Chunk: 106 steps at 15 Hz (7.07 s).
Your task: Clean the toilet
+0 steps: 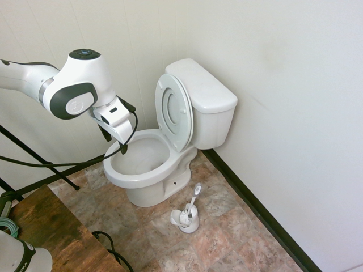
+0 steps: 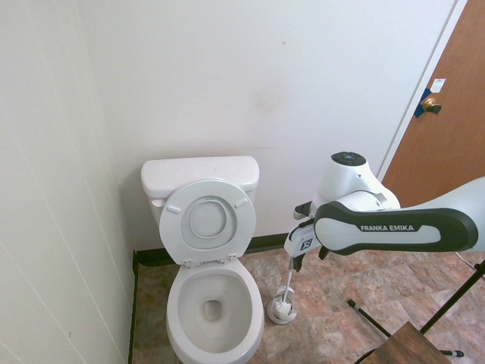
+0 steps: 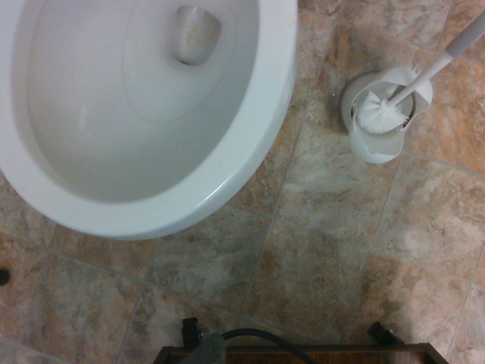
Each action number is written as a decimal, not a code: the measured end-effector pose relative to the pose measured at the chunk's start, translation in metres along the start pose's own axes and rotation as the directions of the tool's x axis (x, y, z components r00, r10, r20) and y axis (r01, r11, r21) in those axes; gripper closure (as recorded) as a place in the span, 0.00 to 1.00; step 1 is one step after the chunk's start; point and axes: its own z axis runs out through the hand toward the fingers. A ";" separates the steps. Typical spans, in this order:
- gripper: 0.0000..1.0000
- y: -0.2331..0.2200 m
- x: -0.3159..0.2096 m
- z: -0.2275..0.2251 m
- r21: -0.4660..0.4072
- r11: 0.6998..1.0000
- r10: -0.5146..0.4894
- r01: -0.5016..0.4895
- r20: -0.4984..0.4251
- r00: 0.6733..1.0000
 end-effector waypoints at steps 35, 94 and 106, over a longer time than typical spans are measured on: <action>0.00 -0.032 0.306 0.346 -0.134 0.776 0.627 -0.617 0.054 0.777; 1.00 0.049 0.175 0.161 -0.062 0.916 0.386 -0.396 -0.129 0.914; 1.00 -0.061 0.088 0.003 0.037 0.969 0.248 -0.246 -0.155 0.956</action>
